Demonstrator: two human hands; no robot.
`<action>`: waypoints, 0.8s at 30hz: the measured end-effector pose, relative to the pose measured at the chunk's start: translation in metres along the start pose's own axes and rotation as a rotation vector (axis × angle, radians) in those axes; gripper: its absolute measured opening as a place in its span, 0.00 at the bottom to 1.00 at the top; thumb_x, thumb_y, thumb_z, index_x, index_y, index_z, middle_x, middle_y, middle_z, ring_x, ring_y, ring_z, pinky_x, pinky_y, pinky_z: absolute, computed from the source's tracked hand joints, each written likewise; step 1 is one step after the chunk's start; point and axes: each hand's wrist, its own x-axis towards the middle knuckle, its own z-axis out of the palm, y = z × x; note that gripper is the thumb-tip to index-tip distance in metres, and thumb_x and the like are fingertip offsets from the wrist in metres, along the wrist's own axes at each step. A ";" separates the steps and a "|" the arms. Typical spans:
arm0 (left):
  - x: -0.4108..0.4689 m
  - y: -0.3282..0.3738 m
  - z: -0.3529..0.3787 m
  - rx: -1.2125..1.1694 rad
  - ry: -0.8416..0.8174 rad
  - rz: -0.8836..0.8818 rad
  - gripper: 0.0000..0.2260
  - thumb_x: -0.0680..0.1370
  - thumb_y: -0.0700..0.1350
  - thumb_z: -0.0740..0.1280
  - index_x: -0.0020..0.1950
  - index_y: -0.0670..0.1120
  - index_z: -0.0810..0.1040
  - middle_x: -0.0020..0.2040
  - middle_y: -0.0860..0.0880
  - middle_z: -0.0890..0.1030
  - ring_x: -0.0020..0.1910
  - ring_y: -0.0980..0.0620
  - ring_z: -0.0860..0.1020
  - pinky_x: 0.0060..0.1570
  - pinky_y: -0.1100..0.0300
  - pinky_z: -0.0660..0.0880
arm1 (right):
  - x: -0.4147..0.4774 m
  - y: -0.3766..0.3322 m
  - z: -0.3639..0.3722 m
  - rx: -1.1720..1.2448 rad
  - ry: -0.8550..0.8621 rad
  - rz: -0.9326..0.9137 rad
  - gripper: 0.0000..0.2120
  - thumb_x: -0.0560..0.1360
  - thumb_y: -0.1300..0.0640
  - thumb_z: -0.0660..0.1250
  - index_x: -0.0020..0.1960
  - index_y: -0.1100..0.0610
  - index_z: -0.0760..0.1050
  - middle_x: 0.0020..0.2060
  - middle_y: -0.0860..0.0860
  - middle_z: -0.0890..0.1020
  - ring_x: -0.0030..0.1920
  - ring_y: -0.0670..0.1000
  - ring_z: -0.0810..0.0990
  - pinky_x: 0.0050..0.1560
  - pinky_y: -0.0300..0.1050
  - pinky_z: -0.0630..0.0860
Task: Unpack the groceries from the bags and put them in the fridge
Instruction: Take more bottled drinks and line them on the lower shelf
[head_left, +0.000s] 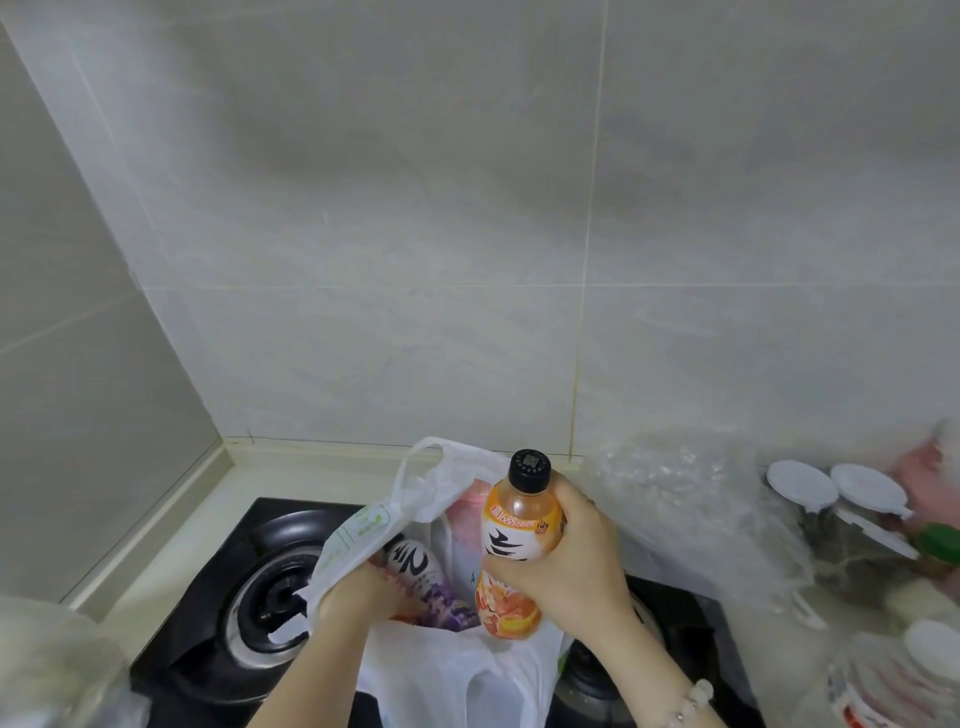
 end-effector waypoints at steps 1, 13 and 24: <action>-0.001 -0.002 0.001 -0.003 -0.023 -0.011 0.43 0.70 0.65 0.67 0.76 0.46 0.52 0.73 0.47 0.63 0.72 0.47 0.62 0.70 0.56 0.60 | 0.000 0.001 0.000 -0.006 -0.013 0.000 0.39 0.49 0.43 0.77 0.59 0.42 0.73 0.50 0.39 0.80 0.52 0.43 0.79 0.54 0.48 0.78; -0.004 -0.012 0.011 -0.265 0.031 -0.074 0.41 0.66 0.59 0.74 0.73 0.47 0.61 0.70 0.46 0.67 0.69 0.47 0.65 0.67 0.57 0.63 | -0.004 0.007 0.001 -0.034 -0.030 -0.024 0.38 0.52 0.47 0.81 0.59 0.38 0.71 0.52 0.37 0.79 0.54 0.42 0.77 0.56 0.46 0.77; -0.016 -0.011 0.008 -0.356 0.119 -0.025 0.40 0.58 0.61 0.76 0.67 0.51 0.70 0.61 0.50 0.76 0.61 0.49 0.74 0.58 0.58 0.71 | -0.006 0.010 0.008 -0.087 -0.047 -0.027 0.39 0.51 0.44 0.79 0.59 0.37 0.70 0.51 0.38 0.79 0.52 0.41 0.78 0.55 0.43 0.77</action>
